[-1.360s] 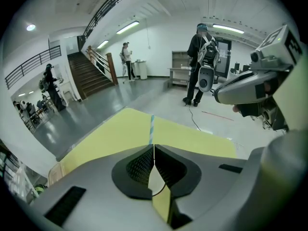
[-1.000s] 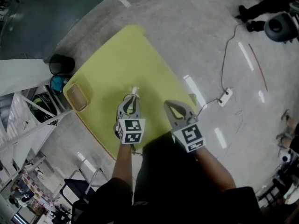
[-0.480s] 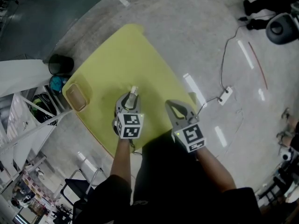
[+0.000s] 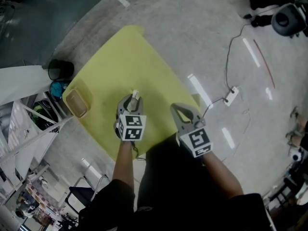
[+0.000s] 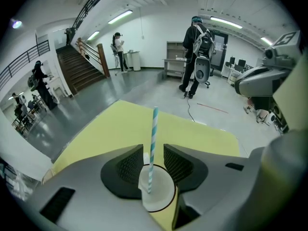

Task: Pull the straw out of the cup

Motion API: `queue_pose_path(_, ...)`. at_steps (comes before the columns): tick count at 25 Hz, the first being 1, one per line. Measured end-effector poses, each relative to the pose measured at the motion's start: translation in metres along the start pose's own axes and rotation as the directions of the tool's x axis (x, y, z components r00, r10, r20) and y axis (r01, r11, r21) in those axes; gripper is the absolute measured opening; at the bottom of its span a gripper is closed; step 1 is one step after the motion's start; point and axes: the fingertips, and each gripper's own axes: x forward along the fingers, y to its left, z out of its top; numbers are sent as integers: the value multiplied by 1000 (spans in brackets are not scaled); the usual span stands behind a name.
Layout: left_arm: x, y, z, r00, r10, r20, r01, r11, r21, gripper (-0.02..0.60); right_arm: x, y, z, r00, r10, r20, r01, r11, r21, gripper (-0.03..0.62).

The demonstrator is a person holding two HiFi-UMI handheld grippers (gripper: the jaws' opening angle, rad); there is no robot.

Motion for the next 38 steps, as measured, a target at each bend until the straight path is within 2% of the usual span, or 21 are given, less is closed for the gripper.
queue_pose_path(12, 10, 1, -5, 999, -8, -33, 8, 1000, -2, 161, -1, -3, -2, 1000, -12, 1, 12, 1000, 7, 15)
queue_pose_path(17, 11, 1, -8, 999, -7, -44, 7, 1000, -9, 115, -2, -4, -1, 1000, -12, 2, 12, 1000, 9, 15)
queue_pose_path(31, 10, 1, -7, 999, 8, -40, -8, 1000, -10, 69, -9, -3, -4, 1000, -12, -3, 12, 1000, 5, 17)
queue_pose_path(38, 8, 3, -7, 999, 11, -39, -11, 1000, -12, 66, -9, -2, -3, 1000, -10, -1, 10, 1000, 3, 15)
